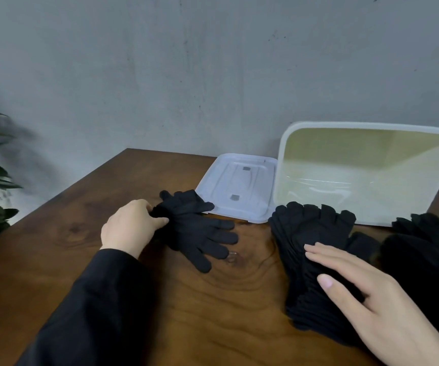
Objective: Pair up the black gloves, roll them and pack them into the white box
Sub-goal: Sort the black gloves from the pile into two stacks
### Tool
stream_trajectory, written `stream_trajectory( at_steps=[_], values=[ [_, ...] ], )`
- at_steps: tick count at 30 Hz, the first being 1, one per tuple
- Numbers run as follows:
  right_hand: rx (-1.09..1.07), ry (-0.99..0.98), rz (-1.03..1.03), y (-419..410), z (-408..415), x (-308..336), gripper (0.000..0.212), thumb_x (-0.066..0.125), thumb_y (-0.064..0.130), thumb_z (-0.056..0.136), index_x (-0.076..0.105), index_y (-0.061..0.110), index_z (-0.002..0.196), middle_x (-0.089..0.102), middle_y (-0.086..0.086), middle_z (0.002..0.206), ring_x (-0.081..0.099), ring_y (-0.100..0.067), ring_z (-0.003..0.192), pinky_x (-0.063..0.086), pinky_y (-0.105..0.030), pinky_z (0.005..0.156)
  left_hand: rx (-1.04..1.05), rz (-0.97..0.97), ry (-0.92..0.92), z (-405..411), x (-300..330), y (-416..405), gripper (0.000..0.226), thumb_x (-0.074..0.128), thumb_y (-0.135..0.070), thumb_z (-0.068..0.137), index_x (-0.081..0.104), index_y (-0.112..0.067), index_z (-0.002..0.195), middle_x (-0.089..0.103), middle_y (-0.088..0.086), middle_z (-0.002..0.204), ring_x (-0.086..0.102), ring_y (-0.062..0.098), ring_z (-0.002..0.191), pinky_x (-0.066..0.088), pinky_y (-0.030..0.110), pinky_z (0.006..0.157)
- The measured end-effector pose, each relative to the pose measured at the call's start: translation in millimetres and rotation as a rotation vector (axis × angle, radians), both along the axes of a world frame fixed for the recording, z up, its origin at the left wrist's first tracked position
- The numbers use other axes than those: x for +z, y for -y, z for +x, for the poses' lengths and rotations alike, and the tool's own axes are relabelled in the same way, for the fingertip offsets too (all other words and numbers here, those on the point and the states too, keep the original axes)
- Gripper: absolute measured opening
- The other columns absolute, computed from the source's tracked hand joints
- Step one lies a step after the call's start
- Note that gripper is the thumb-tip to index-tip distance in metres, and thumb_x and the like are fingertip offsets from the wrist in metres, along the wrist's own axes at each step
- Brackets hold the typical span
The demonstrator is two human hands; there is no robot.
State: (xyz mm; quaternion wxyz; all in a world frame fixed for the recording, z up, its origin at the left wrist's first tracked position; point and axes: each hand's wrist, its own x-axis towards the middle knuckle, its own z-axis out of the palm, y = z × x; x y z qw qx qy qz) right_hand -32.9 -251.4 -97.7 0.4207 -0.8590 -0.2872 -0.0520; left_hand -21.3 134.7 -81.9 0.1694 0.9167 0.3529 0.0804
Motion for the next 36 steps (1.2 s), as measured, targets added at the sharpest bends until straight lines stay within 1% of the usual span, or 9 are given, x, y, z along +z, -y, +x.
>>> stream_trajectory(
  at_steps=[7, 12, 16, 22, 25, 28, 30, 33, 36],
  values=[
    [0.004, -0.054, -0.039, 3, 0, 3, 0.037, 0.047, 0.058, 0.091, 0.057, 0.053, 0.126, 0.042, 0.049, 0.134, 0.030, 0.021, 0.134, 0.029, -0.017, 0.110, -0.001, 0.027, 0.074, 1, 4, 7, 0.017, 0.061, -0.049, 0.090, 0.057, -0.032, 0.093, 0.064, -0.005, 0.088, 0.055, 0.025, 0.085, 0.036, 0.044, 0.089],
    [0.005, -0.066, -0.078, 2, -1, 6, 0.043, 0.044, 0.063, 0.091, 0.056, 0.050, 0.131, 0.042, 0.045, 0.138, 0.027, 0.020, 0.136, 0.025, -0.019, 0.116, -0.140, -0.265, 0.701, -6, 25, 50, 0.013, 0.062, -0.033, 0.094, 0.052, -0.025, 0.099, 0.059, -0.010, 0.093, 0.059, 0.021, 0.092, 0.050, 0.034, 0.070],
    [-0.020, -0.111, -0.087, 4, -2, 9, 0.043, 0.047, 0.057, 0.093, 0.054, 0.048, 0.135, 0.044, 0.043, 0.137, 0.025, 0.023, 0.134, 0.022, -0.013, 0.115, -0.345, -0.405, 0.921, -11, 43, 116, 0.027, 0.064, -0.025, 0.095, 0.049, -0.039, 0.112, 0.060, -0.024, 0.104, 0.061, -0.002, 0.098, 0.051, 0.025, 0.081],
    [-0.026, -0.211, 0.113, 3, -6, 15, 0.052, 0.046, 0.056, 0.094, 0.038, 0.045, 0.144, 0.052, 0.037, 0.134, 0.045, 0.012, 0.127, 0.037, -0.023, 0.105, -0.752, -0.287, 0.840, -11, 48, 204, 0.045, 0.064, -0.021, 0.094, 0.045, -0.056, 0.115, 0.055, -0.043, 0.103, 0.053, -0.022, 0.096, 0.039, 0.000, 0.081],
    [-0.019, -0.258, 0.295, 2, -8, 20, 0.045, 0.049, 0.051, 0.094, 0.045, 0.040, 0.138, 0.061, 0.034, 0.124, 0.051, 0.012, 0.122, 0.041, -0.012, 0.099, -0.923, -0.260, 0.667, -10, 34, 223, 0.047, 0.062, -0.028, 0.095, 0.044, -0.061, 0.123, 0.053, -0.048, 0.104, 0.054, -0.016, 0.097, 0.039, 0.003, 0.084],
    [-0.057, -0.306, 0.499, 2, -9, 26, 0.030, 0.051, 0.047, 0.090, 0.067, 0.038, 0.115, 0.071, 0.020, 0.113, 0.064, 0.003, 0.110, 0.048, -0.013, 0.089, -1.154, -0.176, 0.569, -13, 20, 220, 0.046, 0.059, -0.034, 0.093, 0.048, -0.048, 0.135, 0.062, -0.029, 0.116, 0.052, -0.008, 0.114, 0.037, 0.015, 0.099],
    [-0.130, -0.335, 0.554, 2, -8, 25, 0.023, 0.057, 0.046, 0.091, 0.073, 0.037, 0.106, 0.074, 0.011, 0.108, 0.067, -0.004, 0.105, 0.053, -0.023, 0.088, -1.233, -0.178, 0.580, -13, 14, 213, 0.034, 0.057, -0.039, 0.094, 0.062, -0.037, 0.128, 0.064, -0.026, 0.120, 0.052, -0.006, 0.118, 0.037, 0.021, 0.103],
    [-0.230, -0.376, 0.576, 1, -4, 22, 0.022, 0.055, 0.023, 0.100, 0.077, 0.029, 0.097, 0.077, 0.005, 0.099, 0.070, -0.010, 0.100, 0.053, -0.035, 0.091, -1.214, -0.276, 0.674, -11, 8, 207, 0.028, 0.055, -0.038, 0.097, 0.074, -0.027, 0.113, 0.069, -0.023, 0.117, 0.057, -0.004, 0.119, 0.043, 0.027, 0.103],
    [-0.335, -0.337, 0.579, 5, -4, 31, 0.027, 0.051, 0.020, 0.102, 0.075, 0.029, 0.092, 0.077, 0.000, 0.093, 0.072, -0.014, 0.088, 0.055, -0.040, 0.086, -1.126, -0.301, 0.806, -10, 7, 207, 0.028, 0.053, -0.033, 0.097, 0.078, -0.020, 0.093, 0.073, -0.018, 0.100, 0.065, 0.003, 0.105, 0.050, 0.026, 0.092]
  ],
)
